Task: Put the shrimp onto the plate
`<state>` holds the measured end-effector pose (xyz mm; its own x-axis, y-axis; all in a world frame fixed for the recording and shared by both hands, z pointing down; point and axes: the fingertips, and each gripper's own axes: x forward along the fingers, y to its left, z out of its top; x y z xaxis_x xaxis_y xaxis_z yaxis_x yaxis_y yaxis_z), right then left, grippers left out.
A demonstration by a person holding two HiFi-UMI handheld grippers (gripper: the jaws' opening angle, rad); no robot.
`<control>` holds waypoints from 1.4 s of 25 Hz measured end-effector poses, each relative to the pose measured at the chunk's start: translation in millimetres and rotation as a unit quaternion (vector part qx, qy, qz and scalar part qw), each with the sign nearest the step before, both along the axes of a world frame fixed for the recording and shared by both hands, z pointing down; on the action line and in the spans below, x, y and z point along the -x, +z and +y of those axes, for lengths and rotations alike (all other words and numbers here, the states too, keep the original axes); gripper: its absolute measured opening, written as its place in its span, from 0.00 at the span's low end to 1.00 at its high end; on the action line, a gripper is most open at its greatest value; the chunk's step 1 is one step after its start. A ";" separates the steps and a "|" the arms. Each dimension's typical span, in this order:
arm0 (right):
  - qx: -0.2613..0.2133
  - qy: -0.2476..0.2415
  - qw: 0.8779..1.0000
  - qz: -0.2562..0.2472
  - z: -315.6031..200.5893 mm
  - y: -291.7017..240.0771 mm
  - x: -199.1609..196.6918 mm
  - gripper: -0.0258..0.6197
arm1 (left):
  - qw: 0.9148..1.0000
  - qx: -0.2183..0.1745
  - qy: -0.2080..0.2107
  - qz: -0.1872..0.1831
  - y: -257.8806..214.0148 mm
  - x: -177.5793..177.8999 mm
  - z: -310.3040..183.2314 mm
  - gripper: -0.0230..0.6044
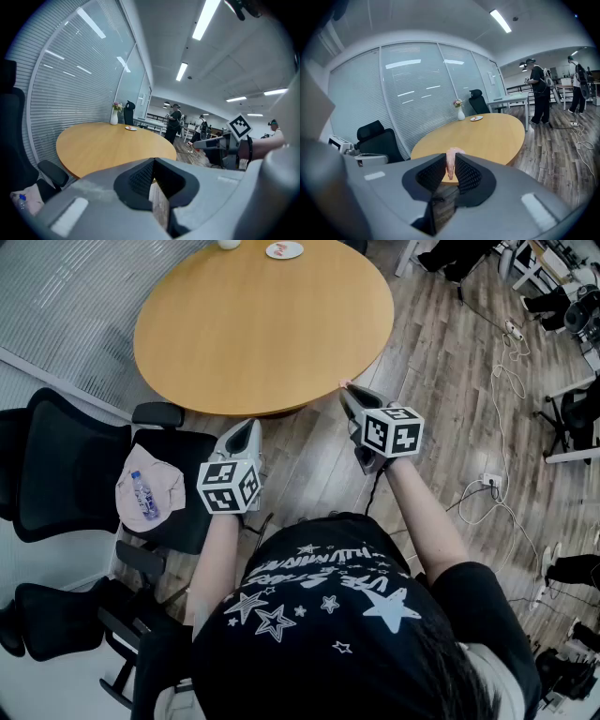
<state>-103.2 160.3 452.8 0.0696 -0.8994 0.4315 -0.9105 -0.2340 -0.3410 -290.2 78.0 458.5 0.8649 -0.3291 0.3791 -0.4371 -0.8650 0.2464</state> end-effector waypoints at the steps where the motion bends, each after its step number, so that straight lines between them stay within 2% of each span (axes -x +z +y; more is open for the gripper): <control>1: 0.000 0.001 1.000 0.000 -0.6 -0.2 -0.1 0.13 | 1.000 0.000 -0.001 0.002 -0.8 0.3 -0.9 0.04; 12: 0.005 0.001 1.000 0.004 -3.9 2.0 4.1 0.13 | 1.000 0.002 -0.004 0.005 0.6 6.4 -5.2 0.04; 18: 0.015 0.033 0.999 0.002 3.5 8.4 -1.2 0.14 | 1.000 0.008 -0.005 0.004 7.0 10.0 -6.0 0.04; 22: 0.013 0.037 0.999 -0.007 6.4 10.7 -3.0 0.14 | 1.000 0.011 -0.011 0.004 8.6 13.3 -8.7 0.04; 30: 0.001 0.044 0.999 -0.017 1.4 8.7 -32.4 0.14 | 1.000 0.016 -0.025 0.001 12.8 -3.6 -17.3 0.04; 35: -0.002 0.037 0.999 -0.025 -15.5 15.3 -74.6 0.14 | 0.999 0.009 -0.047 -0.003 11.8 -29.9 -32.3 0.04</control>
<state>-28.6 144.8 468.1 0.1142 -0.8946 0.4321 -0.8730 -0.2979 -0.3861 -260.3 45.7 470.3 0.8280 -0.4022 0.3906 -0.5179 -0.8155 0.2583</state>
